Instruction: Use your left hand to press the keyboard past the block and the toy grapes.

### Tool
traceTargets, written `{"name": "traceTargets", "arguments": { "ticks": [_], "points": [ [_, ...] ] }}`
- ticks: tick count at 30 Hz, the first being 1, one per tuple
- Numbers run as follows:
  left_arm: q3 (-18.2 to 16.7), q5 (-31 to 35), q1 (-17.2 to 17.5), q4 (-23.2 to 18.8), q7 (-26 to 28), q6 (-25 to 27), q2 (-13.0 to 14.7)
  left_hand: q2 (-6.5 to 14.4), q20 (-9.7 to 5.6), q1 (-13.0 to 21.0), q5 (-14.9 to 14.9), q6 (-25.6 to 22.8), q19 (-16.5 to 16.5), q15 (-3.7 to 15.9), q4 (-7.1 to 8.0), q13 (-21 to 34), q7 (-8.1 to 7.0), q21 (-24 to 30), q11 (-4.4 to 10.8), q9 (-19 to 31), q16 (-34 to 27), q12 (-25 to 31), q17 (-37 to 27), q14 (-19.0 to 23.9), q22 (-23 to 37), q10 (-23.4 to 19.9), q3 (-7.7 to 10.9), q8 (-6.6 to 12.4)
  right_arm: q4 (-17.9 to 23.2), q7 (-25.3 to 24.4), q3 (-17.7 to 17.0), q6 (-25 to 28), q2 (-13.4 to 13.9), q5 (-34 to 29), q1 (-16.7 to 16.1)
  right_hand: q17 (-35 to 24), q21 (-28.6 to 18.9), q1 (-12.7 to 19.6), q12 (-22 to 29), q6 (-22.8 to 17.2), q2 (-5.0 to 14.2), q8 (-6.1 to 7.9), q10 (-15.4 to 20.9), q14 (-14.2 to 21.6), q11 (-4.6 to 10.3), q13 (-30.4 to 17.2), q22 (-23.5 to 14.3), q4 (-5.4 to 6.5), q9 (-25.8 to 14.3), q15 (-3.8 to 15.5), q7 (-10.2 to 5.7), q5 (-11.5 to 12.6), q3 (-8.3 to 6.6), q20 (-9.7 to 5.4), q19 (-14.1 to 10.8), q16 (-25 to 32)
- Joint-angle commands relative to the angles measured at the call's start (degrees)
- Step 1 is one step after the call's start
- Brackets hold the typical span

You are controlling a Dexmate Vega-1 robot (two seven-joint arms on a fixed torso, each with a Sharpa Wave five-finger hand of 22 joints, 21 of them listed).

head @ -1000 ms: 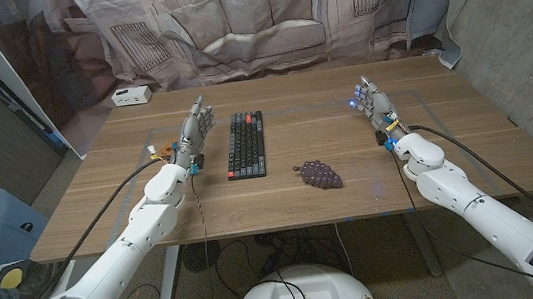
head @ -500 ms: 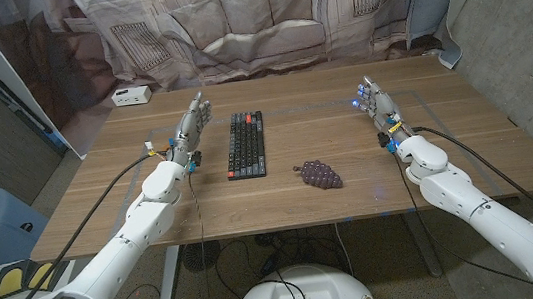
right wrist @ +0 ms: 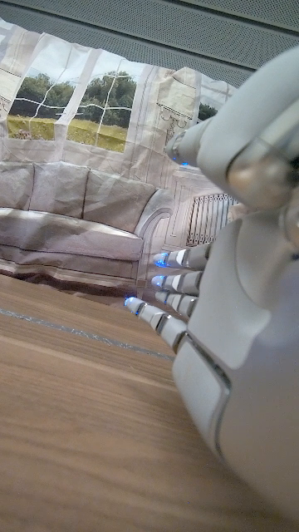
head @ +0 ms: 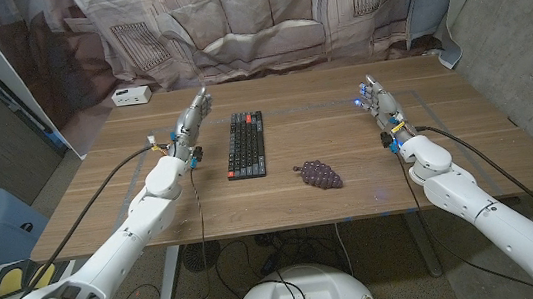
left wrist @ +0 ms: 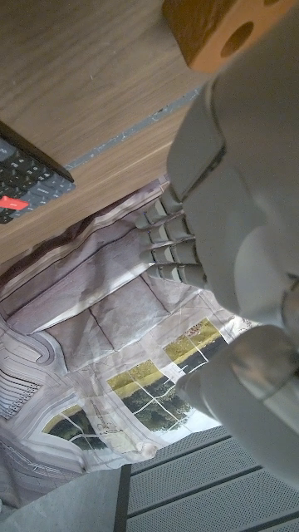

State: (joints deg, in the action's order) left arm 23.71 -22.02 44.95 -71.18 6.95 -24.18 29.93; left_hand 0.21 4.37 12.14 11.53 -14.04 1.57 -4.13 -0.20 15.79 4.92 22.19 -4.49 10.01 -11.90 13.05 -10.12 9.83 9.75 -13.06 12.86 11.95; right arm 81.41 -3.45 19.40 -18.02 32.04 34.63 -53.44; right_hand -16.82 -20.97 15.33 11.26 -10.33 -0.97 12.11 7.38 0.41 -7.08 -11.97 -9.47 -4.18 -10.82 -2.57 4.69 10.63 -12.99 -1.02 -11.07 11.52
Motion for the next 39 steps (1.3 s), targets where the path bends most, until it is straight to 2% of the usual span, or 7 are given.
{"name": "traceTargets", "arguments": {
  "ticks": [1, 4, 12, 22, 31, 39],
  "points": [
    [1.0, 7.0, -1.7, 3.3, 5.6, -5.3, -1.4, 0.1, 0.10, 0.7, 0.0, -2.1, 1.1, 0.58, -0.65, -0.5, -0.23, -0.4, 0.39, 0.3, -0.7, 0.7, -0.1, 1.8, 0.2, -1.8, 0.18, 0.58, 0.5, -0.8, -0.6, -1.3, 0.0, -0.3, -1.1, 0.1, 0.3, 0.1, 0.3, 0.8, 0.72, -0.36, 0.4, 0.3, -0.15, 0.1, -0.2, -0.25, -0.1, -0.11, -0.79, 0.1, 0.01, 0.22, -0.6, 0.1],
    [1.1, 9.1, -1.7, 2.6, 7.5, -4.6, -0.9, 0.2, 0.14, 0.8, 0.0, -2.8, 1.4, 0.56, -0.75, -0.6, -0.22, -0.5, 0.25, 0.3, -0.6, 0.7, -0.1, 2.1, 0.2, -2.2, 0.21, 0.72, 0.9, -1.2, -0.7, -1.5, 0.0, -0.5, -1.4, 0.1, 0.4, 0.1, 0.3, 0.9, 0.75, -0.43, 0.4, 0.3, -0.02, 0.1, -0.2, -0.27, -0.1, -0.15, -0.85, 0.1, 0.03, 0.24, -0.6, 0.1],
    [1.9, 17.8, -1.3, -2.1, 14.2, 1.8, 2.0, 0.3, 0.14, 1.0, 0.0, -2.9, 1.3, 0.60, -0.91, -0.9, -0.35, -0.8, 0.32, 0.3, -0.5, 0.6, -0.1, 2.1, 0.2, -2.1, 0.29, 0.54, 1.7, -2.1, -0.9, -1.3, 0.2, -0.8, -2.1, 0.3, 0.6, 0.0, 0.3, 1.0, 0.79, -0.50, 0.4, 0.3, -0.01, 0.2, -0.2, -0.32, -0.1, -0.19, -0.82, 0.0, 0.09, 0.30, -0.7, 0.1],
    [3.7, 28.3, -1.7, -6.3, 21.4, 8.6, 4.2, 0.4, 0.32, 1.2, 0.0, -3.1, 1.1, 0.73, -1.10, -1.2, -0.46, -1.3, 0.40, 0.3, -0.3, 0.5, -0.1, 2.2, 0.2, -2.4, 0.38, 0.36, 1.6, -2.6, -1.0, -1.9, -0.4, -0.9, -2.6, 0.5, 0.9, 0.0, 0.3, 1.0, 0.90, -0.55, 0.3, 0.3, 0.11, 0.3, -0.2, -0.36, -0.1, -0.22, -0.81, 0.0, 0.14, 0.32, -0.7, 0.1],
    [5.4, 35.0, -1.9, -9.8, 24.5, 15.2, 5.7, 0.6, 0.40, 1.4, 0.0, -3.7, 1.2, 1.07, -1.26, -1.5, -0.56, -1.6, 0.60, 0.3, -0.3, 0.6, -0.1, 2.7, 0.2, -2.9, 0.46, 0.35, 1.8, -3.0, -1.4, -2.8, -0.5, -0.9, -3.5, 0.7, 1.1, 0.0, 0.3, 0.9, 0.99, -0.57, 0.4, 0.4, 0.01, 0.4, -0.2, -0.42, -0.1, -0.21, -0.69, 0.0, 0.17, 0.31, -0.8, 0.1],
    [6.8, 37.8, -2.4, -12.3, 24.4, 21.3, 6.4, 0.7, 0.58, 1.5, -0.1, -4.2, 1.3, 1.11, -1.38, -1.7, -0.52, -1.9, 0.44, 0.3, -0.2, 0.6, -0.1, 3.2, 0.2, -3.1, 0.49, 0.30, 2.4, -3.2, -1.7, -2.9, -0.2, -0.9, -4.3, 0.8, 1.3, 0.0, 0.3, 0.8, 1.09, -0.54, 0.4, 0.4, 0.12, 0.5, -0.2, -0.48, -0.1, -0.22, -0.65, 0.0, 0.20, 0.31, -1.0, 0.1]
  ]
}}
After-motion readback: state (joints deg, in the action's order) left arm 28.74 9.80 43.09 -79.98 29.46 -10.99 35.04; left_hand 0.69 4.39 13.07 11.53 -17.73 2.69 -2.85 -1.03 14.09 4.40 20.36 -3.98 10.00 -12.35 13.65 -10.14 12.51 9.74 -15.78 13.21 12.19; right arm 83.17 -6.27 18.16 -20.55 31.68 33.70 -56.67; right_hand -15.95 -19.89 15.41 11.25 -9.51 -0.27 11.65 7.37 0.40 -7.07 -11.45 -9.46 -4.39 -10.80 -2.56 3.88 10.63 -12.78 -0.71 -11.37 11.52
